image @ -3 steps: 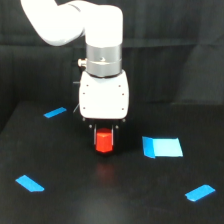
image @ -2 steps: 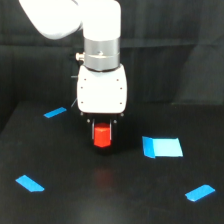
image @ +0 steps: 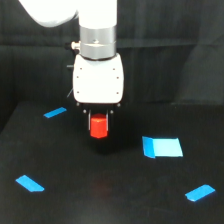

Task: Pick up the red object from the table

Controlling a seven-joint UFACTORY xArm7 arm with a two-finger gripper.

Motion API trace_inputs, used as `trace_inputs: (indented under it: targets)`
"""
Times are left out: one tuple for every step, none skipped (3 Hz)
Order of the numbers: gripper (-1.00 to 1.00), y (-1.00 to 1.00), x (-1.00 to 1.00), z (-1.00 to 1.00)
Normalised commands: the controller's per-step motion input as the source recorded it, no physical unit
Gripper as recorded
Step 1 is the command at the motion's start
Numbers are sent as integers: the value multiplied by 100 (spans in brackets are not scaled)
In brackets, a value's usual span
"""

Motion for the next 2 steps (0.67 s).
trace_inputs:
  targets:
    - [-96,-13,-1,88]
    - [-100,2,2,79]
